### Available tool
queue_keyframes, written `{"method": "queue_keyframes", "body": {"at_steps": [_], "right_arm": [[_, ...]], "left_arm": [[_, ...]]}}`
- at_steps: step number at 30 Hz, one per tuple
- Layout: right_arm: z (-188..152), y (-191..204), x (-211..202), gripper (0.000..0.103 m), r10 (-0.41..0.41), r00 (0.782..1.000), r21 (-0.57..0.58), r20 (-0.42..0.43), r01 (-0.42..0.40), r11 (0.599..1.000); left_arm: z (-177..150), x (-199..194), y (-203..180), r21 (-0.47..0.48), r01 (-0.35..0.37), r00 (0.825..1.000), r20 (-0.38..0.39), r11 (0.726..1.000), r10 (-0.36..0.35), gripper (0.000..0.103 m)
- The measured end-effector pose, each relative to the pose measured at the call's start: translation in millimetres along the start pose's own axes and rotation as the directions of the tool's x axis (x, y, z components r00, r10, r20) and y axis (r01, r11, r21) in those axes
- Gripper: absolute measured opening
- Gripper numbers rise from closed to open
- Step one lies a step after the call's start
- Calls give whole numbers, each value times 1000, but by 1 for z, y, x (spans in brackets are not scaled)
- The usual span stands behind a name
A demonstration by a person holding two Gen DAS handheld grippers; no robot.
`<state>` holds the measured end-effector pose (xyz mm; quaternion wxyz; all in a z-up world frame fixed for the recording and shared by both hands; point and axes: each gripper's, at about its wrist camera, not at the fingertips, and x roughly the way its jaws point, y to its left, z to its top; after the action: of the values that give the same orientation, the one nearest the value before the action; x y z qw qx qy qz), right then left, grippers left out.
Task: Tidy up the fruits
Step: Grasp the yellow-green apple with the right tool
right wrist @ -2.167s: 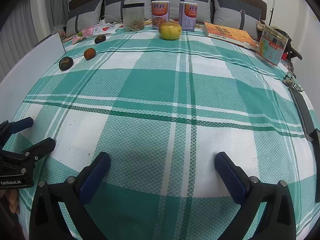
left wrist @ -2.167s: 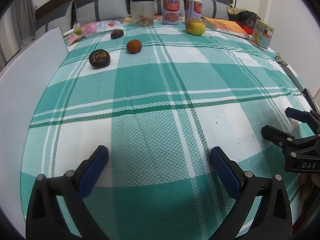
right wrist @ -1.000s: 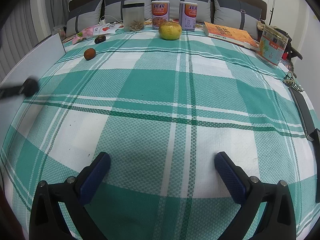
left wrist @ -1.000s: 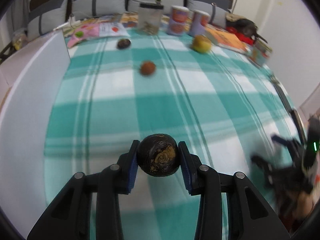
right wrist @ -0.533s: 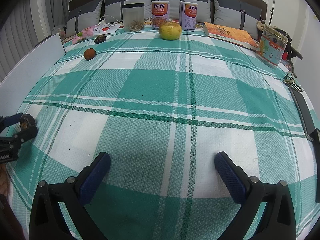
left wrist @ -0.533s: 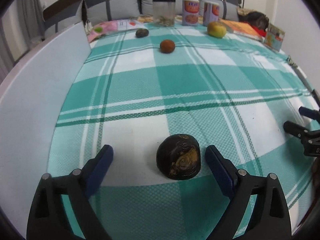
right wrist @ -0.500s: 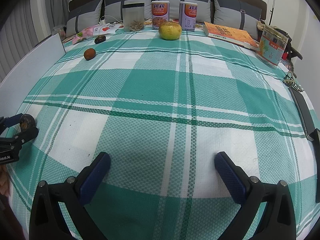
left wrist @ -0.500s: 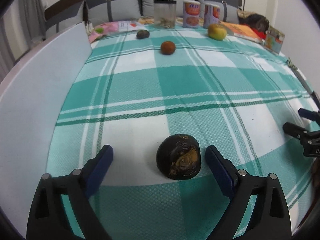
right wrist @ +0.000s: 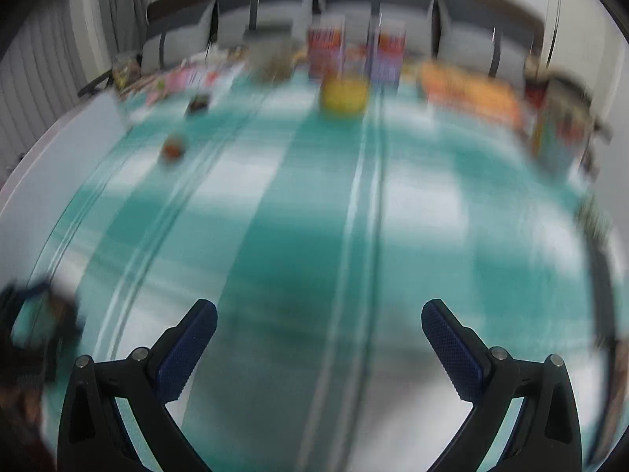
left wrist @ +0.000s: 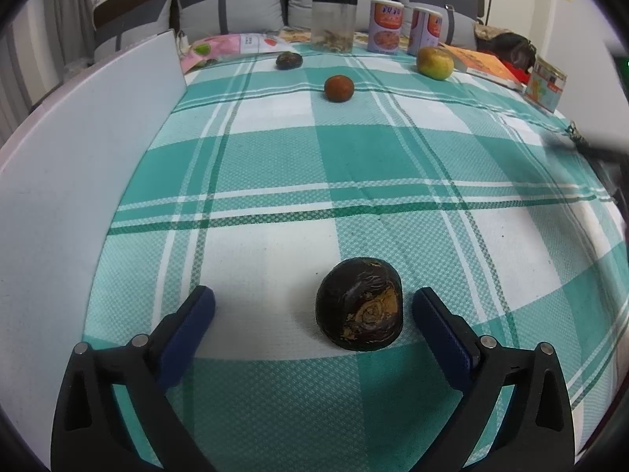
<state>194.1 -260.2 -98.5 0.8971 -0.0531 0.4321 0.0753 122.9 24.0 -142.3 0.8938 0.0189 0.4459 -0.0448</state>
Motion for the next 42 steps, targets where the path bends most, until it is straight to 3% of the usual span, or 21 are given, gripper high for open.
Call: {"method": "queue_keyframes", "body": {"at_steps": [5,9,13,15,16,17,19,20,22,23,25,26,27,29,31,33,36,37,38,39,42], "right_arm": [[109,-27,61,103,72,997,126,34,-76,989],[157,-28,110,103,37,999,154,-19,-34,987],[174,-34,144,102,16,998,187,-61,-5,982],[178,-35,155,95,-43,993,181,-106,62,982],[178,-32,146,95,-119,990,179,-73,130,975],[178,-31,135,96,-134,991,184,-25,136,973],[170,-10,106,96,10,995,156,95,-25,987],[163,10,95,96,151,983,97,105,-161,982],[150,42,84,96,281,956,-12,81,-281,959],[142,65,83,95,300,953,-96,51,-294,951],[135,90,84,95,266,963,-188,33,-256,948],[135,93,84,95,199,978,-197,61,-184,963],[139,85,84,96,118,988,-145,103,-103,984],[152,48,88,100,22,990,33,142,-27,999],[162,7,96,102,-74,988,190,139,46,981],[171,-17,113,102,-72,994,244,85,50,969],[186,-25,150,102,-26,999,205,-47,35,978],[189,-26,162,98,-43,995,196,-89,60,979],[192,-26,167,74,-36,995,194,-96,55,979],[192,-26,171,64,-19,995,192,-101,38,981],[190,-22,166,63,-13,993,175,-114,33,984]], "left_arm": [[0,0,0,0,1,1000,0,1000,-1,102],[0,0,0,0,1,1000,0,1000,-1,102],[0,0,0,0,1,1000,0,1000,-1,102],[0,0,0,0,1,1000,0,1000,-1,102],[0,1,0,-1,1,1000,0,1000,-1,102],[0,1,0,-1,1,1000,0,1000,-1,102],[0,1,0,-1,1,1000,0,1000,-1,102],[0,1,0,-1,1,1000,0,1000,-1,102],[0,1,1,-1,1,1000,0,1000,-1,102],[0,1,1,-1,1,1000,0,1000,-1,102],[0,1,1,-1,1,1000,0,1000,-1,102],[0,1,1,-1,1,1000,0,1000,-1,102],[0,1,1,-1,2,1000,0,1000,-2,102],[0,1,1,-1,2,1000,0,1000,-2,102],[0,1,1,0,1,1000,0,1000,-1,102],[0,1,1,-1,2,1000,0,1000,-2,102],[0,1,1,-1,2,1000,0,1000,-2,102],[0,1,0,-1,2,1000,0,1000,-2,102],[0,1,1,-1,2,1000,0,1000,-2,102],[0,1,1,-1,2,1000,0,1000,-2,102],[0,1,0,-1,2,1000,0,1000,-2,102]]}}
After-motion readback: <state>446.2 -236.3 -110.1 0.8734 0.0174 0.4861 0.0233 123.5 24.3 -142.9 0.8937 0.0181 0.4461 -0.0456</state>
